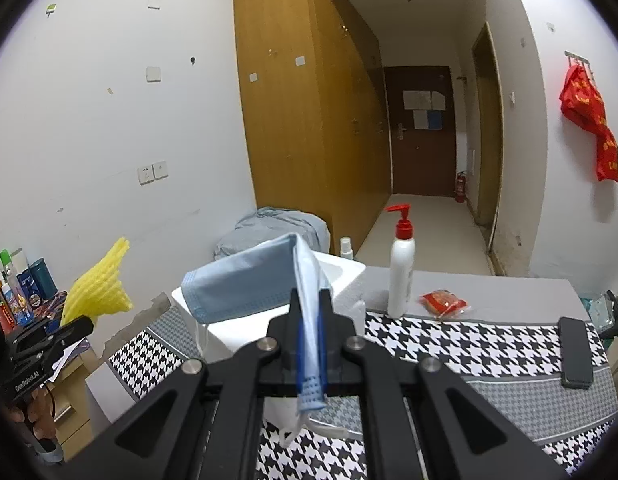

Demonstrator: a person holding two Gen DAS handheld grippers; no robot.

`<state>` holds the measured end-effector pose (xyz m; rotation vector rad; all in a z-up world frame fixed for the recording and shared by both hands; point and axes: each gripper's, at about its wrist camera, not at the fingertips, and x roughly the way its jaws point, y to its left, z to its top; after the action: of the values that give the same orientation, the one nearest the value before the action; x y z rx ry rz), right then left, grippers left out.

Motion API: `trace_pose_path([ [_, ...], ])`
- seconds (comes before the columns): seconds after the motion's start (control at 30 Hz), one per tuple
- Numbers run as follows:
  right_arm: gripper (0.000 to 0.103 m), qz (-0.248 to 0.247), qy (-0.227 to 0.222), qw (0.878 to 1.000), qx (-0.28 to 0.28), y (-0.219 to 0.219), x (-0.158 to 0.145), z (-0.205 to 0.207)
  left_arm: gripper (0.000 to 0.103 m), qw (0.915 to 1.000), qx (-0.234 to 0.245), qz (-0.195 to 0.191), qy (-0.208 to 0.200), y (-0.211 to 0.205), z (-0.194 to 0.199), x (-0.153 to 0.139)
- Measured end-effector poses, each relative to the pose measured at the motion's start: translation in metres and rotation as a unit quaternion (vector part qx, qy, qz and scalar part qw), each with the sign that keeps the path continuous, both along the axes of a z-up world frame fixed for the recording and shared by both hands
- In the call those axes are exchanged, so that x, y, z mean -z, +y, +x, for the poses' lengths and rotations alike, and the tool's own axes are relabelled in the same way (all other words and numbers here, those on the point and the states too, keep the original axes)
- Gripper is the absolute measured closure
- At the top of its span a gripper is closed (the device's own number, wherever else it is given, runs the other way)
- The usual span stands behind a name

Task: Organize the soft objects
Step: 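Carry the blue mask with the right gripper over the white foam box, then lower the blue mask into the foam box and open the right gripper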

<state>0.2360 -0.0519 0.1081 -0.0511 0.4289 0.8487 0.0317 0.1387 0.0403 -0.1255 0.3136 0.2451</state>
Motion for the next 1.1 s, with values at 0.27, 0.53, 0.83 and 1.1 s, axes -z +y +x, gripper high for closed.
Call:
trace_pose_path([
  [0.27,0.095,-0.015,0.002,1.0,-0.011,0.027,-0.001,0.008,0.077,0.9998,-0.014,-0.012,0.005,0.014,-0.002,0.006],
  [0.53,0.095,-0.024,0.013,0.999,-0.022,0.05,0.001,0.015,0.077,0.9996,-0.024,-0.013,0.005,0.024,-0.004,0.006],
  [0.83,0.095,-0.037,0.021,0.999,-0.028,0.074,0.005,0.024,0.077,0.9994,-0.033,-0.012,0.007,0.028,-0.007,0.008],
  [1.1,0.095,-0.053,0.034,0.998,-0.025,0.093,0.012,0.036,0.077,0.9991,-0.039,-0.017,0.01,0.034,-0.004,0.01],
])
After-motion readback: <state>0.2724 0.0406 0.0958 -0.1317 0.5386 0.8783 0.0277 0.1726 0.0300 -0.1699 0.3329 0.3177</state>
